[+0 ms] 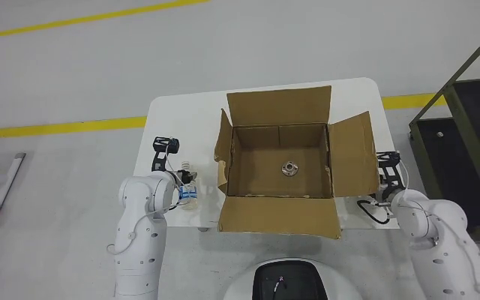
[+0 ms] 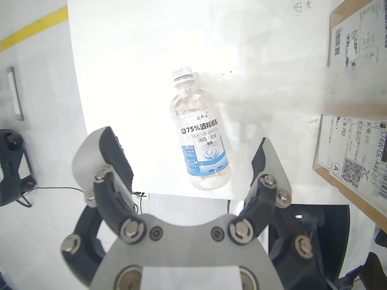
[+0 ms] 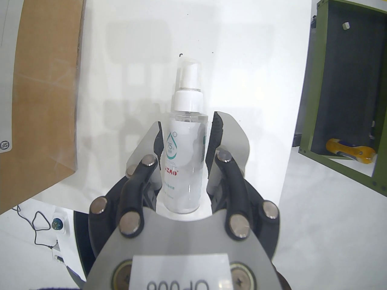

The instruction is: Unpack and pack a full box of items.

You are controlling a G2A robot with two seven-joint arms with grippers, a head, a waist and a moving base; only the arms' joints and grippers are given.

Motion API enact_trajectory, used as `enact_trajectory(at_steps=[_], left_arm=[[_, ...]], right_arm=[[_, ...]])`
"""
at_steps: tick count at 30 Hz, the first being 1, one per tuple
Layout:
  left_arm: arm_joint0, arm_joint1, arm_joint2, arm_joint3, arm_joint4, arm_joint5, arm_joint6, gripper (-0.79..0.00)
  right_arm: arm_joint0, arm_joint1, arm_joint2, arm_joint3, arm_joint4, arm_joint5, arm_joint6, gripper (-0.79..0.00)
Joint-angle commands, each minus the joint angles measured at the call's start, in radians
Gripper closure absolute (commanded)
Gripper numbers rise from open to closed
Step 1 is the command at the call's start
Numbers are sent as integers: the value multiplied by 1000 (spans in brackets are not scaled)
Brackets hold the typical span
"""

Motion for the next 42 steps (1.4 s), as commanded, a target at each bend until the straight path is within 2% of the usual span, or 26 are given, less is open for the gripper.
enact_trajectory(at_steps=[1, 6, 8, 9, 10, 11, 14, 17, 22, 27, 31, 39, 42], left_arm=[[0, 0, 0, 0, 0, 0, 0, -785], [0, 0, 0, 0, 0, 0, 0, -785], [0, 0, 0, 0, 0, 0, 0, -785], [0, 0, 0, 0, 0, 0, 0, -785], [0, 0, 0, 0, 0, 0, 0, -785], [0, 0, 0, 0, 0, 0, 0, -785], [0, 0, 0, 0, 0, 0, 0, -785], [0, 0, 0, 0, 0, 0, 0, -785], [0, 0, 0, 0, 0, 0, 0, -785], [0, 0, 0, 0, 0, 0, 0, -785], [0, 0, 0, 0, 0, 0, 0, -785], [0, 0, 0, 0, 0, 0, 0, -785], [0, 0, 0, 0, 0, 0, 0, -785]], right_arm=[[1, 2, 8, -13, 14, 8, 0, -363], [2, 7, 101, -97, 110, 73, -32, -357], [7, 10, 155, -156, 149, 99, -85, -311], [9, 10, 178, -180, 182, 108, -116, -268], [17, 11, 204, -216, 207, 122, -156, -172], [21, 11, 220, -245, 235, 125, -191, -6], [33, 10, 240, -349, 317, 129, -274, 0], [45, 9, 209, -448, 370, 131, -322, 0], [66, 10, 50, -563, 360, 86, -336, 0], [90, 10, -155, -514, 207, 115, -295, 0], [118, 6, -302, -406, 85, 158, -237, 0], [207, -4, -458, -136, -83, 199, -131, 0], [225, -10, -483, -85, -105, 229, -138, 0]])
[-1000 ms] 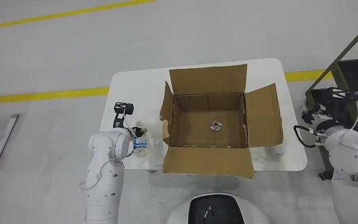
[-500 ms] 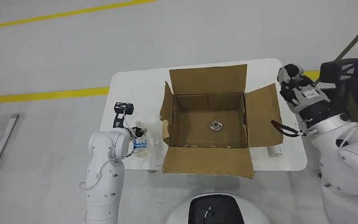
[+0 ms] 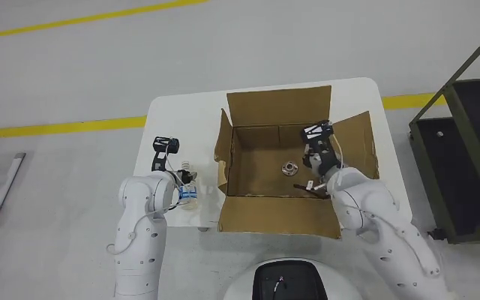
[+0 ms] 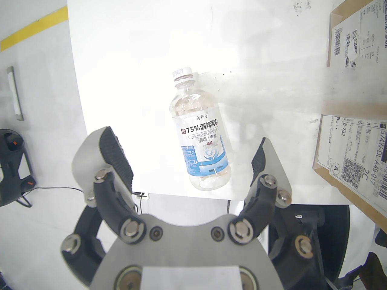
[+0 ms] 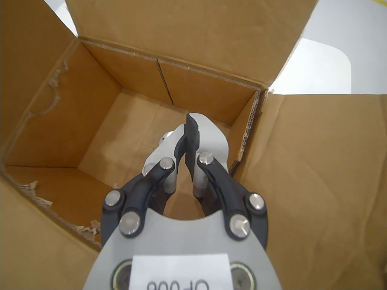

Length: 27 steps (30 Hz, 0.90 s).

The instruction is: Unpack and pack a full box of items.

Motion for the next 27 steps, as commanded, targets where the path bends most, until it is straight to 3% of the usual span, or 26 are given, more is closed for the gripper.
enact_trajectory(at_steps=[1, 16, 21, 27], left_arm=[[0, 0, 0, 0, 0, 0, 0, -785], [0, 0, 0, 0, 0, 0, 0, -785], [0, 0, 0, 0, 0, 0, 0, -785], [0, 0, 0, 0, 0, 0, 0, -785]], right_arm=[[7, -3, -15, 32, -17, 19, -4, 0], [4, -3, -32, 16, -32, -16, -6, 0], [56, -16, -95, 17, -82, 36, 79, 0], [236, -56, -199, 174, -110, 161, 323, 0]])
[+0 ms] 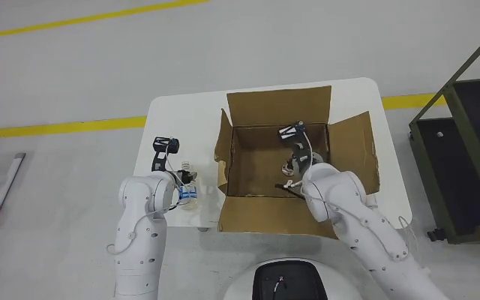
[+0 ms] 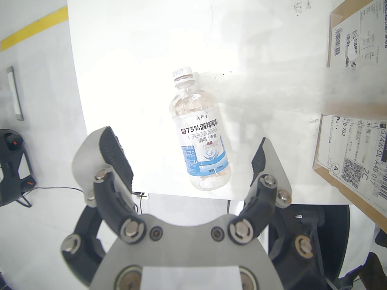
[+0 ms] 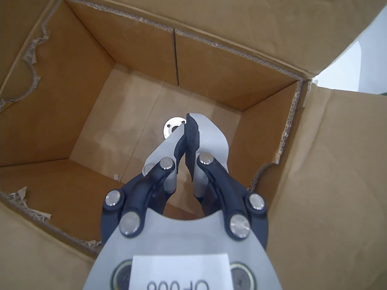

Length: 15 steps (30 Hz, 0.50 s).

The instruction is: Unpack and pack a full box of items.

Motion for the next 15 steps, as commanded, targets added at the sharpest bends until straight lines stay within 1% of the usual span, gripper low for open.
enact_trajectory(at_steps=[1, 5, 10, 12, 13, 14, 15], left_arm=[[0, 0, 0, 0, 0, 0, 0, -785], [0, 0, 0, 0, 0, 0, 0, -785], [0, 0, 0, 0, 0, 0, 0, -785], [0, 0, 0, 0, 0, 0, 0, -785], [0, 0, 0, 0, 0, 0, 0, -785], [0, 0, 0, 0, 0, 0, 0, -785], [0, 0, 0, 0, 0, 0, 0, -785]], right_arm=[[69, -14, -34, 71, 1, 19, 66, 0], [148, -36, -73, 197, 6, 41, 118, 0], [186, -55, -95, 309, 9, 62, 121, 0], [190, -61, -98, 335, 13, 67, 109, -111], [191, -63, -97, 343, 17, 70, 106, -148], [191, -63, -97, 343, 17, 70, 106, -289], [191, -63, -97, 343, 17, 70, 106, -289]])
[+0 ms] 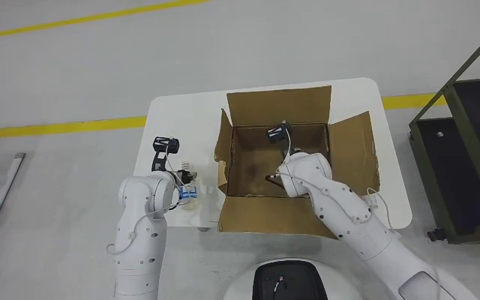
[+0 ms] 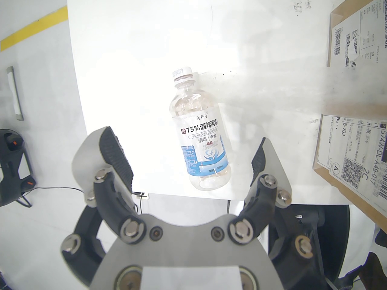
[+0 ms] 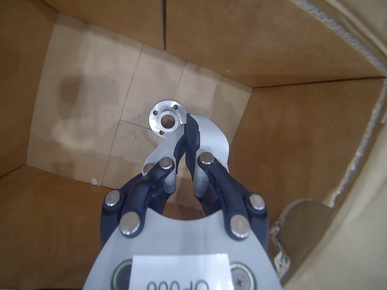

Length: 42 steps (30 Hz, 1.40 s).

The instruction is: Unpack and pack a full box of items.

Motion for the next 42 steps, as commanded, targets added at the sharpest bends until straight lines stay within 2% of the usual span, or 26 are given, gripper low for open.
enact_trajectory(at_steps=[1, 10, 11, 18, 23, 25, 26, 27, 28, 29, 30, 33, 34, 38, 40, 42], left_arm=[[0, 0, 0, 0, 0, 0, 0, -785], [0, 0, 0, 0, 0, 0, 0, -785], [0, 0, 0, 0, 0, 0, 0, -785], [0, 0, 0, 0, 0, 0, 0, -785], [0, 0, 0, 0, 0, 0, 0, -785], [0, 0, 0, 0, 0, 0, 0, -785], [0, 0, 0, 0, 0, 0, 0, -785], [0, 0, 0, 0, 0, 0, 0, -785], [0, 0, 0, 0, 0, 0, 0, -785], [0, 0, 0, 0, 0, 0, 0, -785], [0, 0, 0, 0, 0, 0, 0, -785], [0, 0, 0, 0, 0, 0, 0, -785], [0, 0, 0, 0, 0, 0, 0, -785], [0, 0, 0, 0, 0, 0, 0, -785], [0, 0, 0, 0, 0, 0, 0, -785], [0, 0, 0, 0, 0, 0, 0, -785]], right_arm=[[0, 0, 0, -1, 0, 0, 0, -289], [0, 0, 0, -1, 0, 0, 0, -289], [-2, 0, 2, -5, 0, 0, -9, -785], [-36, -3, 27, -6, 29, -36, -87, -785], [-23, -13, 32, 54, 56, -54, -108, -785], [-14, -17, 34, 80, 60, -44, -121, -671], [-10, -20, 36, 94, 70, -44, -125, -502], [-4, -22, 37, 107, 77, -46, -132, -419], [1, -24, 38, 121, 84, -46, -137, -425], [6, -27, 38, 134, 91, -48, -144, -480], [10, -30, 35, 148, 96, -52, -150, -502], [29, -39, 23, 194, 99, -52, -151, -508], [35, -42, 18, 209, 97, -51, -149, -563], [53, -54, 4, 239, 96, -41, -154, -551], [60, -59, -1, 249, 97, -40, -155, -471], [67, -63, -6, 259, 92, -37, -155, -477]])
